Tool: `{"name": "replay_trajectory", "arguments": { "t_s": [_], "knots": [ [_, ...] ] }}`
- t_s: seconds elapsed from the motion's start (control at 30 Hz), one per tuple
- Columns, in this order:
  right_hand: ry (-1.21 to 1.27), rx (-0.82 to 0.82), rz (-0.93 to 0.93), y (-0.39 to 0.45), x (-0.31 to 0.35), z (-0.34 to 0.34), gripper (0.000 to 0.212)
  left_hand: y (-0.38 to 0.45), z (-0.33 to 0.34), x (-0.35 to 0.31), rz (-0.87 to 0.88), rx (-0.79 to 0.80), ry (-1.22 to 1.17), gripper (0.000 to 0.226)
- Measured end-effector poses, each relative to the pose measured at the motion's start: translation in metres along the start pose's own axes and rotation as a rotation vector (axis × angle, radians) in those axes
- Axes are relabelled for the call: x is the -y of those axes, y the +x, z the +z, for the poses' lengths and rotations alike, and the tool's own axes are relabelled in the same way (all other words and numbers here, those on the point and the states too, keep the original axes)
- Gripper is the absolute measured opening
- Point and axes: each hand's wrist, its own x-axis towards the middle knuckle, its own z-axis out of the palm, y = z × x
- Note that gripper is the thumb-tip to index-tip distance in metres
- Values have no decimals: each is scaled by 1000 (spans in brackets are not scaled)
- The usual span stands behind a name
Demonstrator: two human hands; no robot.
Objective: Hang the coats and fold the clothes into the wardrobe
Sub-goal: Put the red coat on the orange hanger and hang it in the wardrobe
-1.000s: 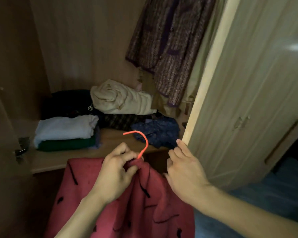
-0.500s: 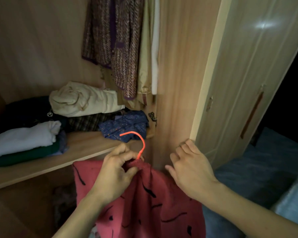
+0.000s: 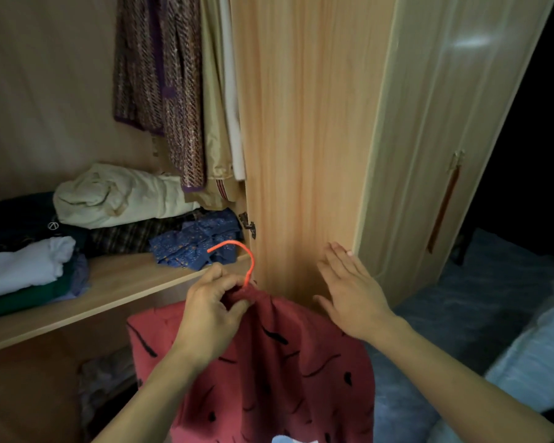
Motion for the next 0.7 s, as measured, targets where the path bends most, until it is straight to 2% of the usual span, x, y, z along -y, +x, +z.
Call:
{"name": "replay_trajectory", "arguments": {
  "t_s": [0.1, 0.3, 0.43, 0.57, 0.7],
  "knots": [
    [7, -54, -39, -3, 9, 5, 69, 1, 2, 0, -21, -7, 13, 24],
    [90, -58, 30, -1, 9, 3, 61, 0, -7, -3, -27, -16, 22, 33],
    [379, -29, 64, 7, 28, -9, 53, 5, -17, -1, -27, -39, 59, 33],
    [687, -36, -77, 11, 70, -33, 47, 8, -28, 3, -39, -78, 90, 30],
    [631, -184, -188, 19, 108, -31, 26, 9, -47, 6, -59, -139, 128, 29]
  ]
}}
